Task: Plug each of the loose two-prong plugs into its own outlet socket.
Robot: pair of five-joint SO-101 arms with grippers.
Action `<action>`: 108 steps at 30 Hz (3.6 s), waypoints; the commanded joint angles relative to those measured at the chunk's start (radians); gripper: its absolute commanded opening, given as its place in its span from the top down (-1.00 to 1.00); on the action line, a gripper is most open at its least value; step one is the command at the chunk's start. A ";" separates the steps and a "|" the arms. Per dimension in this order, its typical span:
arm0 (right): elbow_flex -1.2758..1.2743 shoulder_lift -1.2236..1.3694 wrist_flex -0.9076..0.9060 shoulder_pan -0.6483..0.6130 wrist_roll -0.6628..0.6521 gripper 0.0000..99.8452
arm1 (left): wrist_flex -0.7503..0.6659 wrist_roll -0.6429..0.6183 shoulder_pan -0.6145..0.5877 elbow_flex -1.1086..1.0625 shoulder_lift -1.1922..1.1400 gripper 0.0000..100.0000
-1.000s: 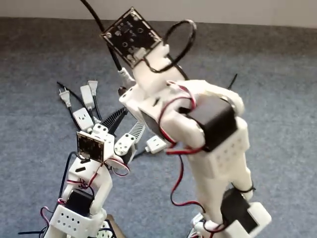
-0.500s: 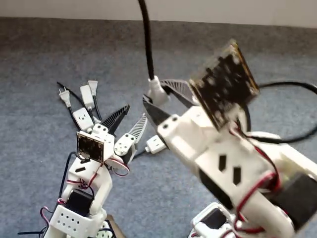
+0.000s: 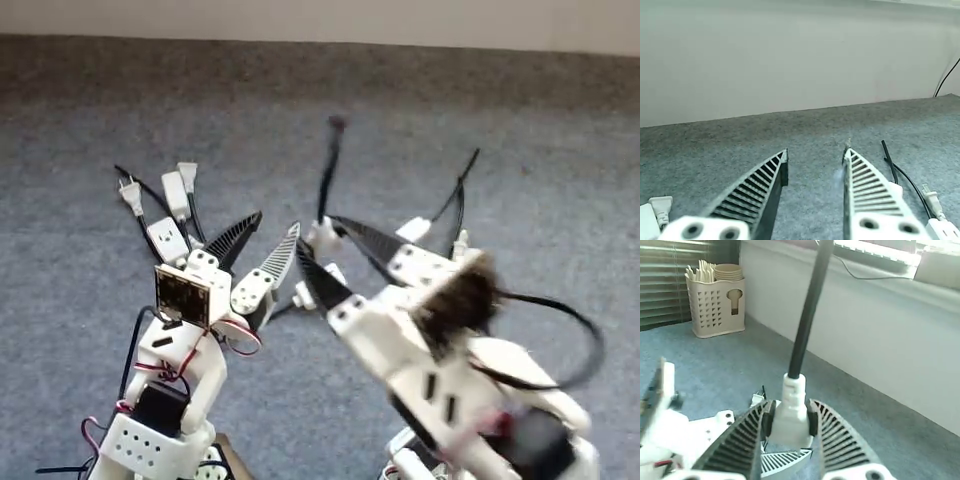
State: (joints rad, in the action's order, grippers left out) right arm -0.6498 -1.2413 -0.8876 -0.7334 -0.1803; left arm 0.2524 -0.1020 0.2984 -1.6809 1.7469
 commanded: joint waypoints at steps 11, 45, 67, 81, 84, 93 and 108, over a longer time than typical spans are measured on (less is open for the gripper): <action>-0.268 0.246 0.595 0.045 0.002 0.99 | 0.005 0.008 0.013 -0.016 0.005 0.62; -0.496 -0.193 0.096 0.044 0.003 0.99 | 0.012 0.009 0.005 -0.016 0.005 0.62; -0.506 -0.189 0.101 0.045 0.005 0.77 | 0.011 0.006 0.005 -0.016 0.015 0.62; -0.509 -0.188 0.104 0.054 0.005 0.76 | 0.015 0.008 -0.018 -0.016 0.015 0.62; -0.509 -0.188 0.007 0.094 -0.006 0.72 | 0.015 0.005 -0.068 -0.016 0.010 0.62; -0.550 -0.104 -0.168 0.240 -0.121 0.68 | 0.080 0.002 -0.039 -0.016 0.005 0.62; -0.274 0.656 -0.050 0.341 -0.117 0.69 | 0.123 0.002 0.013 -0.016 0.005 0.62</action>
State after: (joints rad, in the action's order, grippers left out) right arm -1.0211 -0.6889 -0.9567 -0.4189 -0.2877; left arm 0.3736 -0.0959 0.2954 -1.6809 1.7499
